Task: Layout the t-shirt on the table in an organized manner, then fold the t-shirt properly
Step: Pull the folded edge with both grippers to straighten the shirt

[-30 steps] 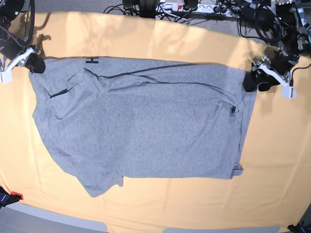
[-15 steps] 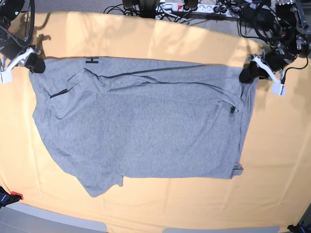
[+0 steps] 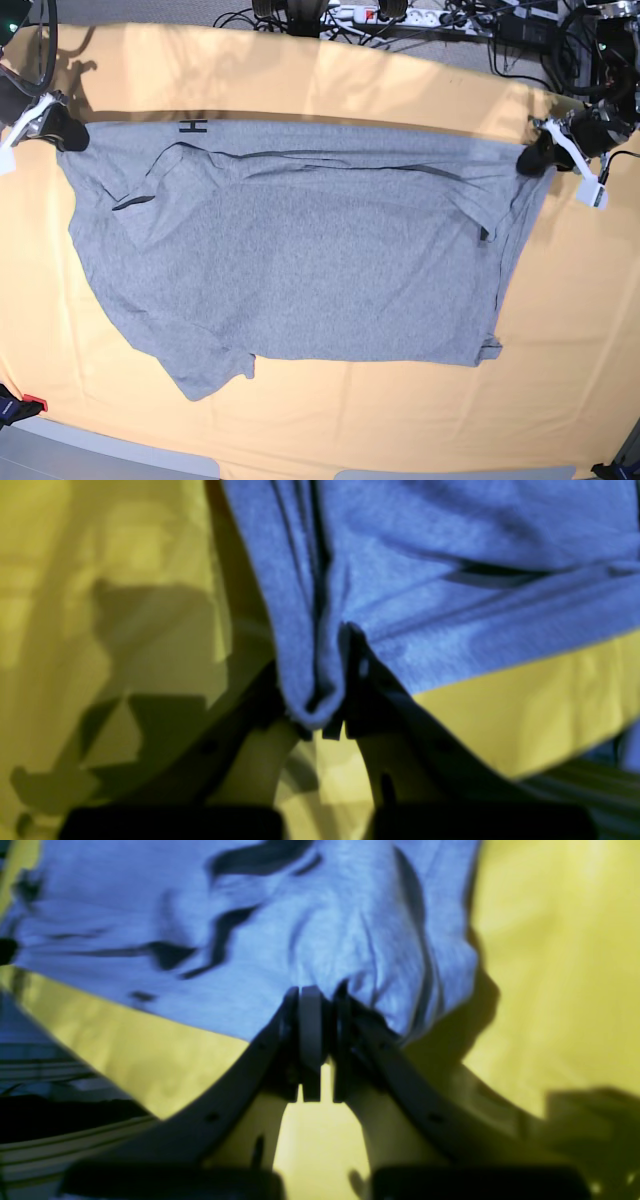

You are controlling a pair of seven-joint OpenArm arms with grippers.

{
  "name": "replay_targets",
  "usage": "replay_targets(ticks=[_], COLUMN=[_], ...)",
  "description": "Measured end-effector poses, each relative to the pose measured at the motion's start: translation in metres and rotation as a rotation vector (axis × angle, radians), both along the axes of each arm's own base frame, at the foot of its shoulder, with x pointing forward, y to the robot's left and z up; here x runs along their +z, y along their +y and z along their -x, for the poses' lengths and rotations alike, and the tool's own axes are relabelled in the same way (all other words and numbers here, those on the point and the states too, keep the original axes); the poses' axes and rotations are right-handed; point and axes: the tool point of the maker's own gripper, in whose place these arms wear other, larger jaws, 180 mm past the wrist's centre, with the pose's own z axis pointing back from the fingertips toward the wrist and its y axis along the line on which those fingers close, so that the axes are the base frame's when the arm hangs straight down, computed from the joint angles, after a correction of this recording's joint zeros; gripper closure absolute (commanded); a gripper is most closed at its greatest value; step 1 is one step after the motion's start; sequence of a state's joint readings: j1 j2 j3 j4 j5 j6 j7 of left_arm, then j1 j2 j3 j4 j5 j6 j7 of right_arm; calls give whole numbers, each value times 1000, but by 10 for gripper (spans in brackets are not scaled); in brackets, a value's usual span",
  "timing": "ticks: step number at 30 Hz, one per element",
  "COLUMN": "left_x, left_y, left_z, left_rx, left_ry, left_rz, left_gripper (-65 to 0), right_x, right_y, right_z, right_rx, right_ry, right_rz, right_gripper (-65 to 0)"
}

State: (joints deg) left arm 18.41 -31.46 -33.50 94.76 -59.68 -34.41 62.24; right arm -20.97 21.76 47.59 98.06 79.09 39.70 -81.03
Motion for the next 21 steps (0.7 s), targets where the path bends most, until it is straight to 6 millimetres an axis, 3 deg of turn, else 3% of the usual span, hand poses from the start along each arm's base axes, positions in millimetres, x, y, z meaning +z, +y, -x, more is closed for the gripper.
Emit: replay_targets(ticks=[4, 11, 14, 21], left_x=[14, 23, 22, 32], left_y=[-21, -28, -22, 1], left_z=[8, 30, 39, 33], left_rx=[-115, -207, -243, -291], left_ry=[-22, -2, 30, 43], left_rz=[43, -8, -64, -187], left_gripper=[0, 0, 0, 0], right_x=[5, 8, 5, 3], right_y=[9, 19, 20, 14], right_z=[14, 41, 50, 60], right_rx=[34, 90, 96, 119], right_ry=[5, 50, 78, 122], right_rz=[7, 69, 74, 110], right_gripper=[0, 0, 0, 0])
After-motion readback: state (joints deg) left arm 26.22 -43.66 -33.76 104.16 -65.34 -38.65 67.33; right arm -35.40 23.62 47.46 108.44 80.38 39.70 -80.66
